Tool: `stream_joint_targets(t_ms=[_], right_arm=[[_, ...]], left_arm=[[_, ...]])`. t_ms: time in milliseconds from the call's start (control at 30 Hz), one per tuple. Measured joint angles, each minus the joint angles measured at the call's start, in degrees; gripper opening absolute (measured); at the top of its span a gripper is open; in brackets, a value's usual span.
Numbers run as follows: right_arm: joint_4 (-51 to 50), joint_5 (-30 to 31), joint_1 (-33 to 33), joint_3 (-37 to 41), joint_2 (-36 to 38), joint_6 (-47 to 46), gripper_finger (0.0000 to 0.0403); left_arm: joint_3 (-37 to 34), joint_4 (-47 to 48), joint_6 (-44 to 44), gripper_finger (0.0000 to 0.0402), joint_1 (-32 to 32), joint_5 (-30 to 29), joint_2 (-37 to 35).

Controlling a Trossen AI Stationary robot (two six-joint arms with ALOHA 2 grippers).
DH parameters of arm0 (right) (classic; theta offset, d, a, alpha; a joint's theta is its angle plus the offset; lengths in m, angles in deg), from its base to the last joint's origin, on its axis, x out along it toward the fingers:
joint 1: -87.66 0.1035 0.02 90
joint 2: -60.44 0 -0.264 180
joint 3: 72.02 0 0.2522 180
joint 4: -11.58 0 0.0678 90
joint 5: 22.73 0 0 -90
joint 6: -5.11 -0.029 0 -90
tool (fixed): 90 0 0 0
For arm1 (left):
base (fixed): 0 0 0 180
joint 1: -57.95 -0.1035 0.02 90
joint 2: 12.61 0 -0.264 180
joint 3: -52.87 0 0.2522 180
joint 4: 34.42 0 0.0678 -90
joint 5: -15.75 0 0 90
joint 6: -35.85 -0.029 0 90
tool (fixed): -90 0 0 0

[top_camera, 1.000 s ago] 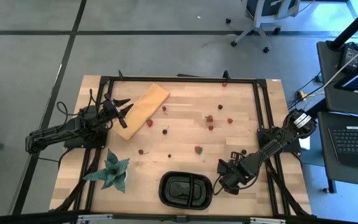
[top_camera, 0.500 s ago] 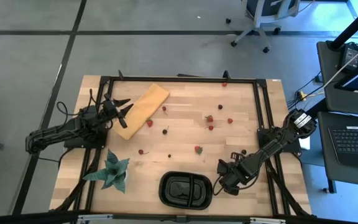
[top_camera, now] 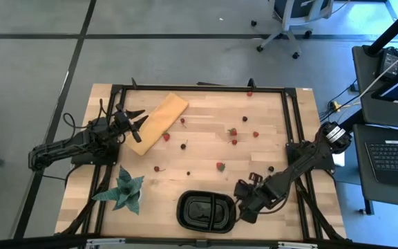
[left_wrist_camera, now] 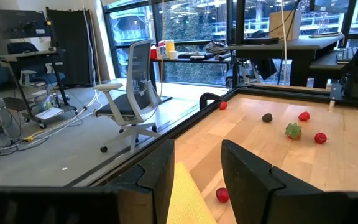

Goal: Pick and placing Produce into tupperware
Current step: Put the bottom blackberry into the black container

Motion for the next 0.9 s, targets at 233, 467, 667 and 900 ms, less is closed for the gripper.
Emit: stream_joint_targets(t_ms=[233,467,667,900], right_arm=[[1.2,9.2,-0.2,-9.3,0.1,4.9,0.0106],[8.1,12.1,-3.0,-9.4,-0.9,9.3,0.0106],[13.0,6.7,-3.6,-9.4,-4.4,12.4,0.0105],[14.6,2.0,-3.6,-9.4,-9.5,13.5,0.0110]], left_arm=[[0.0,0.0,0.0,0.0125,0.0,0.0,0.0],[0.0,0.0,0.0,0.0125,0.0,0.0,0.0],[0.0,0.0,0.0,0.0125,0.0,0.0,0.0],[0.0,0.0,1.2,0.0125,0.0,0.0,0.0]])
